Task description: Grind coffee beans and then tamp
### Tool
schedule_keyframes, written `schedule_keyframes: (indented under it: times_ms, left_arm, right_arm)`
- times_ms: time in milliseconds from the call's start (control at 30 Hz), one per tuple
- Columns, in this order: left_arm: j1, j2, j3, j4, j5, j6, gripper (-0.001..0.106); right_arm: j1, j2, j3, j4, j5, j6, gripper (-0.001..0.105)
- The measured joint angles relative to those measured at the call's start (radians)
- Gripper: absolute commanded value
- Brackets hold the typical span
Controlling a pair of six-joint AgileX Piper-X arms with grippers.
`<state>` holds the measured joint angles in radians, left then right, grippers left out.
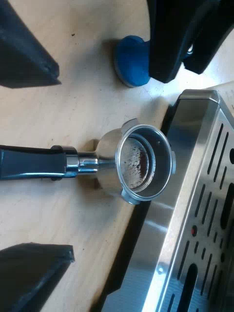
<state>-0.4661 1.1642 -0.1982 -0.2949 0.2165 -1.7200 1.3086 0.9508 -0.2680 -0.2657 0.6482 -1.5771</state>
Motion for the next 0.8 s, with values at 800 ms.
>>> schedule_keyframes:
  times_ms: [800]
  left_arm:
    - [0.0,-0.634,-0.169,0.666,0.063,0.0,0.064]
  right_arm:
    - [0.0,0.004,-0.282,0.345,-0.26,0.0,0.068]
